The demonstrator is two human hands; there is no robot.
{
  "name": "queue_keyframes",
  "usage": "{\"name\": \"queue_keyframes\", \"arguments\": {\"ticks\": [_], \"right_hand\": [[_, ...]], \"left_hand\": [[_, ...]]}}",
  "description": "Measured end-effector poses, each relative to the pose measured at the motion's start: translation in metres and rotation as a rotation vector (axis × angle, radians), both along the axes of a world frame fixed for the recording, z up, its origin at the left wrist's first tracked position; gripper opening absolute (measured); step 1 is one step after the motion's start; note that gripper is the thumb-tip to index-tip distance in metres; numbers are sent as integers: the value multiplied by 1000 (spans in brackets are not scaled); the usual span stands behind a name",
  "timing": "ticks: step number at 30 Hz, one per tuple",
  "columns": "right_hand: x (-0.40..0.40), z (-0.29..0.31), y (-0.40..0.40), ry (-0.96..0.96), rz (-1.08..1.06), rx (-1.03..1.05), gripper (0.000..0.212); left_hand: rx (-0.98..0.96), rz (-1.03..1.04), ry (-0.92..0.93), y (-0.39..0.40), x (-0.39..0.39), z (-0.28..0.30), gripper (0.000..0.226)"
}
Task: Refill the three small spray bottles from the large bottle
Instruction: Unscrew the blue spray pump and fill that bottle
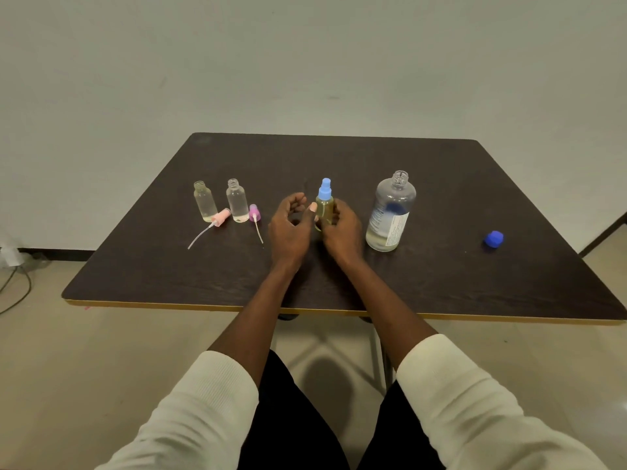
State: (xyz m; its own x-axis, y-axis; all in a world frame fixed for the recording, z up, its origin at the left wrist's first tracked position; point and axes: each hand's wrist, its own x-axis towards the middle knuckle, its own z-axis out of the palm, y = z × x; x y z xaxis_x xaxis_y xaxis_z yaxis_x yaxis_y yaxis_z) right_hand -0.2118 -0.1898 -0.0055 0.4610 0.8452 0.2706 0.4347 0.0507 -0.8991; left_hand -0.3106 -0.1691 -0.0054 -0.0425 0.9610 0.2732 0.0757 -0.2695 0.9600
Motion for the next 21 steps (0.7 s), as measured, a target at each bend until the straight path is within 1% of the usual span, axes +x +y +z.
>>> {"name": "queue_keyframes", "arguments": {"ticks": [1, 2, 4, 6, 8, 10, 16, 18, 20, 21], "right_hand": [[1, -2, -1, -2, 19, 0, 4], [2, -3, -3, -2, 34, -1, 6], [4, -7, -5, 0, 59, -20, 28], [5, -8, -10, 0, 87, -31, 41], [6, -6, -15, -2, 103, -37, 38], [7, -4, -19, -11, 113, -36, 32], [8, -4, -24, -15, 109, -49, 24], [11, -2, -25, 30, 171, -84, 29], [15, -3, -26, 58, 289, -120, 42], [17, -3, -26, 56, 321, -130, 46]], "left_hand": [[-7, -26, -11, 0, 0, -1, 41], [-15, -56, -25, 0, -1, -1, 45], [-14, -121, -52, -1, -2, -1, 47], [8, -187, -67, -3, -2, 1, 41], [26, -236, -84, -5, -2, 2, 37], [40, -250, -87, -8, -3, 2, 37], [54, -223, -63, -8, -3, 1, 40], [43, -231, -113, -9, -2, 1, 36], [16, -238, -180, -9, -2, 1, 33], [14, -235, -201, -8, -3, 2, 33]]}}
